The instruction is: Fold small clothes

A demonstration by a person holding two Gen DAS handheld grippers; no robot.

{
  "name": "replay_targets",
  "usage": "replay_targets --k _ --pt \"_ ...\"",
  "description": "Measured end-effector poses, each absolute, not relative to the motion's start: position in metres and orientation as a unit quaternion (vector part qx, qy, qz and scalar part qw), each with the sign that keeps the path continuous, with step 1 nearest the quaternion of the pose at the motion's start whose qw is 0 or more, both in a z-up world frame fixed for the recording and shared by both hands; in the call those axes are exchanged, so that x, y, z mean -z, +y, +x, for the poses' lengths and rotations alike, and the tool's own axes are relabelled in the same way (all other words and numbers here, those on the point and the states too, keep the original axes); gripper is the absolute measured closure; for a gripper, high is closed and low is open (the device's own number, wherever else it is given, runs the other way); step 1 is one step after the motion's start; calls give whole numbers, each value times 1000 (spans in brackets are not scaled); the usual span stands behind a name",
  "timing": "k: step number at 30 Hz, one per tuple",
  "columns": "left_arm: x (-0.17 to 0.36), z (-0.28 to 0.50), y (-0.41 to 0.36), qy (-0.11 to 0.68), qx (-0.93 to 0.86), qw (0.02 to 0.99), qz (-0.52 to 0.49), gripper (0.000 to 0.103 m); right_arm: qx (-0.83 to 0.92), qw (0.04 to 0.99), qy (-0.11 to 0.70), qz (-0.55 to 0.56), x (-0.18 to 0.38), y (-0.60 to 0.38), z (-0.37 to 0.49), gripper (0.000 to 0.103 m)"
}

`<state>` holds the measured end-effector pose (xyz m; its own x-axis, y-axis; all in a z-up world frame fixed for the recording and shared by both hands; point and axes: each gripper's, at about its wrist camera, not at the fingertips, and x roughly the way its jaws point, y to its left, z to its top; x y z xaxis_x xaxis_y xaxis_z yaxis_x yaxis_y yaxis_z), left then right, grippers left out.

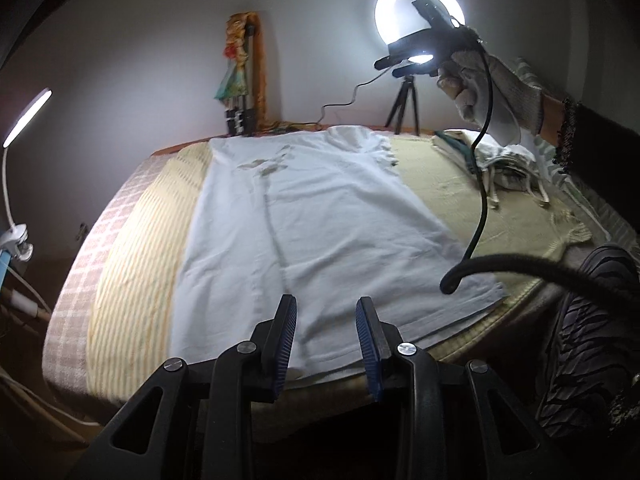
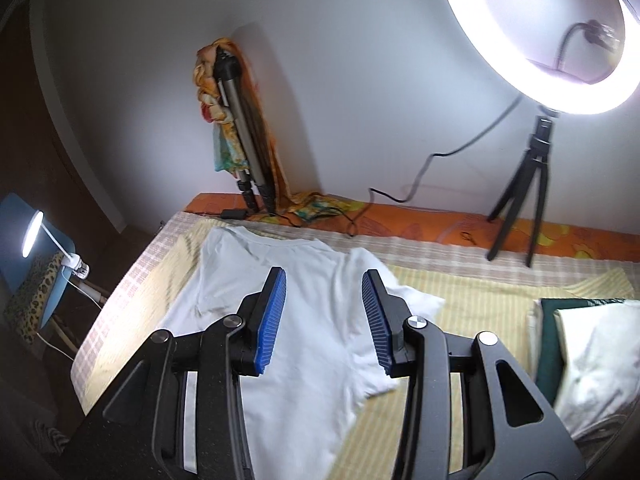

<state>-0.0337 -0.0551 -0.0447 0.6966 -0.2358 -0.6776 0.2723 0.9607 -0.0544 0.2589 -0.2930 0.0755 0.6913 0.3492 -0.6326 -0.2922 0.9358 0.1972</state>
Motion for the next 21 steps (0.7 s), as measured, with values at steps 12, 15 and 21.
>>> replay_targets --k 12,15,21 --pt "51 -15 -159 367 239 898 34 70 -159 908 383 68 -39 -370 257 56" --pt "60 -9 -185 377 257 889 40 70 -167 900 396 75 -28 -374 266 56" --pt "77 -4 -226 401 278 872 51 63 -176 887 419 84 -6 -372 285 47"
